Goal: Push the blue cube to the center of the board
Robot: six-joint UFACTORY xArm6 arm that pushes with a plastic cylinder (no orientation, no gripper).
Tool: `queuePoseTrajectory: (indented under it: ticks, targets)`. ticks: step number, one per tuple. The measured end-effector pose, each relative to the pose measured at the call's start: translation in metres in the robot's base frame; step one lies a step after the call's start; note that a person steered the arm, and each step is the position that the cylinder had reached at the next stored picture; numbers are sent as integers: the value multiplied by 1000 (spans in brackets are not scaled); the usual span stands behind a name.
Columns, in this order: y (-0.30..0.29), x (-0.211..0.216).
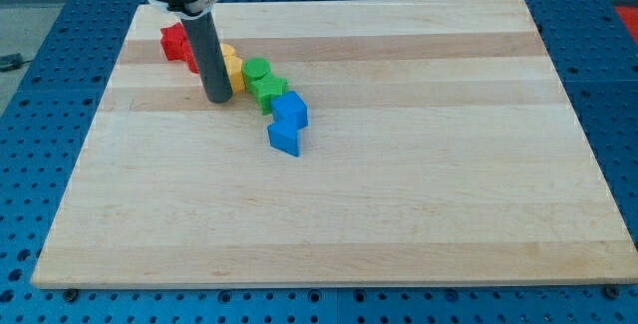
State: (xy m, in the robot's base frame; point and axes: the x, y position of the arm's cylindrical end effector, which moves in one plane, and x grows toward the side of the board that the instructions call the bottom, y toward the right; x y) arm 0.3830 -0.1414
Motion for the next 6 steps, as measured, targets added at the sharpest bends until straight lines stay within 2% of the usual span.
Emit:
queuePoseTrajectory:
  ticks: [2, 6]
  targets:
    - [25, 7]
    - [72, 57]
